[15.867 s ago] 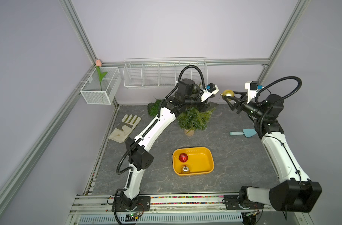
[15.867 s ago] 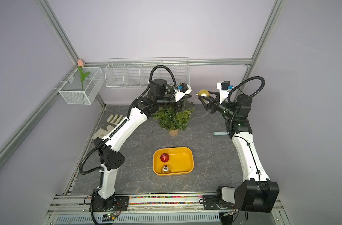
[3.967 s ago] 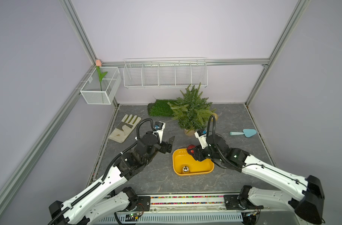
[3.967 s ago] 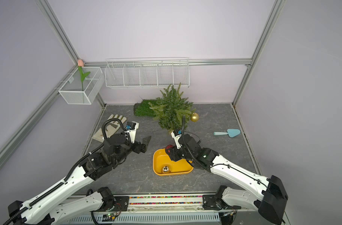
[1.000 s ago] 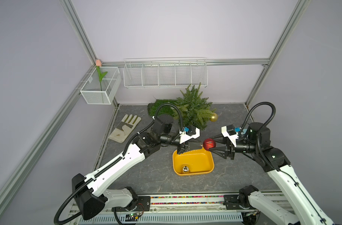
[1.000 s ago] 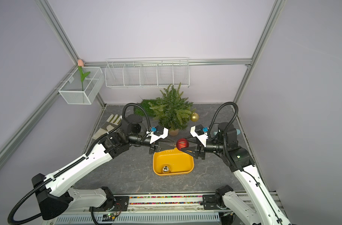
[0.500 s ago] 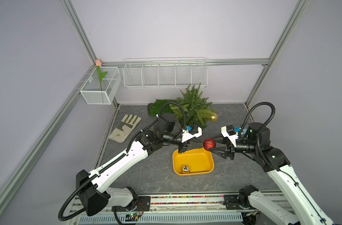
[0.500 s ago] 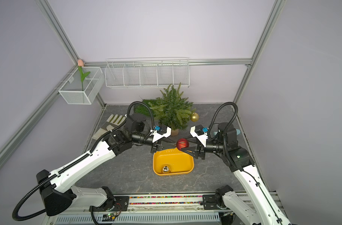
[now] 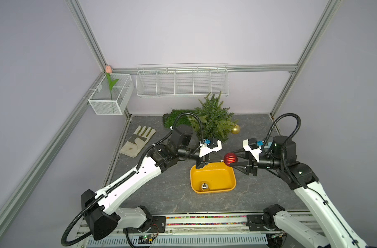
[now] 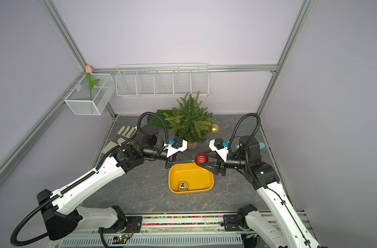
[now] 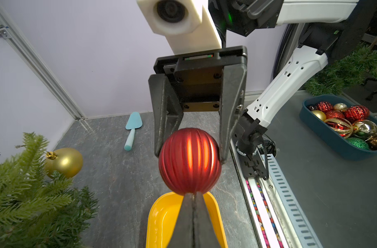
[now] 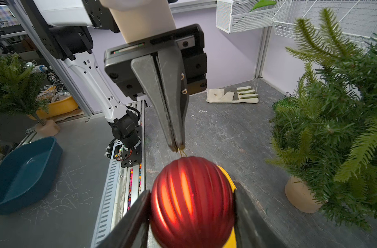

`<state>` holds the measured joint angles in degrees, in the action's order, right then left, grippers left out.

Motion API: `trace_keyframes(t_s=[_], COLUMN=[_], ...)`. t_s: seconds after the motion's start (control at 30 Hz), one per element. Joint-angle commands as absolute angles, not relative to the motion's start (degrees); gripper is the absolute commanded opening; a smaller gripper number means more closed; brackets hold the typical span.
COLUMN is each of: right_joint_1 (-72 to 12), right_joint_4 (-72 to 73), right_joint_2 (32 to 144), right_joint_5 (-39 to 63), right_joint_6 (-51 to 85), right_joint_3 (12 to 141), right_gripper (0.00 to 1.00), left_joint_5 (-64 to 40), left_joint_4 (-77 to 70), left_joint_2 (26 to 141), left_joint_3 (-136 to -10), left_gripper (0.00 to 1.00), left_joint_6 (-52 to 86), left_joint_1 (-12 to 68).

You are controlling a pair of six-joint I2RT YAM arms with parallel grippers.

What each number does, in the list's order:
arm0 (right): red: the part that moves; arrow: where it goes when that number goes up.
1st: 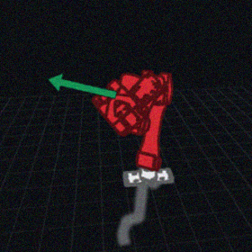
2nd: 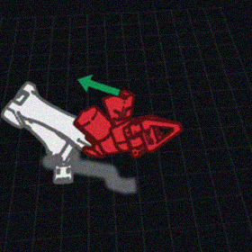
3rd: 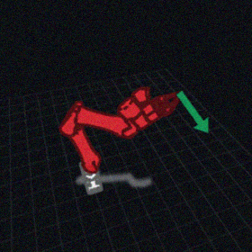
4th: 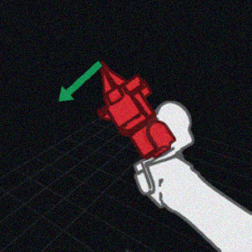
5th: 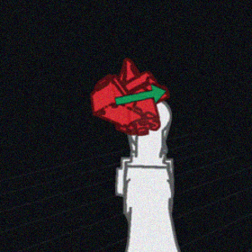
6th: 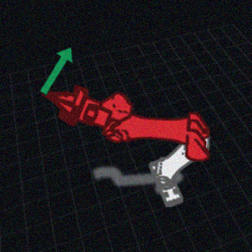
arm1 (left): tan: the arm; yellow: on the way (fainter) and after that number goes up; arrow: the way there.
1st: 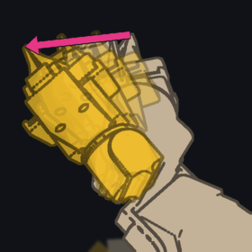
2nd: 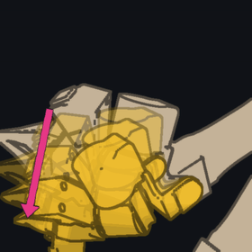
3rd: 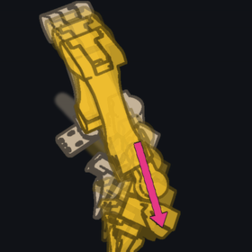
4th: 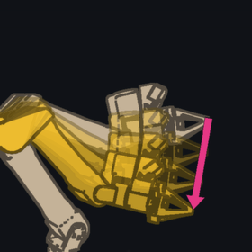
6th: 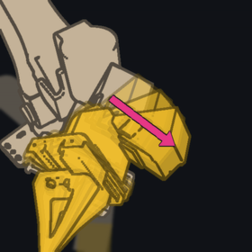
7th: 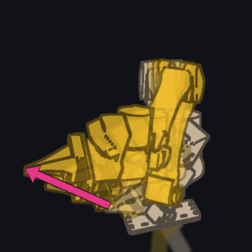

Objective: Decorate the small christmas tree with ornaments
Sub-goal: Hang an ornament on the christmas tree.

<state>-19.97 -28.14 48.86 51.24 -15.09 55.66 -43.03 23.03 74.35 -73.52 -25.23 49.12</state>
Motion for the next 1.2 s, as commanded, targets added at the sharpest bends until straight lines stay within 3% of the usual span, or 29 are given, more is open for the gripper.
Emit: trace_keyframes(t_s=[0.0, 0.37, 1.17], right_joint_1=[-20.24, -21.78, -22.66], right_joint_4=[-22.68, -12.04, -9.25], right_joint_2=[48.95, 51.17, 57.36], right_joint_5=[49.04, 41.90, 37.01], right_joint_6=[-11.06, -2.29, -2.02], right_joint_3=[53.38, 48.34, 50.01], right_gripper=[0.42, 0.39, 0.35], left_joint_5=[-38.73, -27.83, -25.23], left_joint_4=[24.46, 20.23, 14.70], left_joint_2=[74.02, 73.82, 74.23], left_joint_3=[-74.97, -72.00, -69.00], left_gripper=[0.01, 0.00, 0.00], left_joint_6=[-23.93, -21.07, -20.06], left_joint_1=[49.04, 47.93, 45.32])
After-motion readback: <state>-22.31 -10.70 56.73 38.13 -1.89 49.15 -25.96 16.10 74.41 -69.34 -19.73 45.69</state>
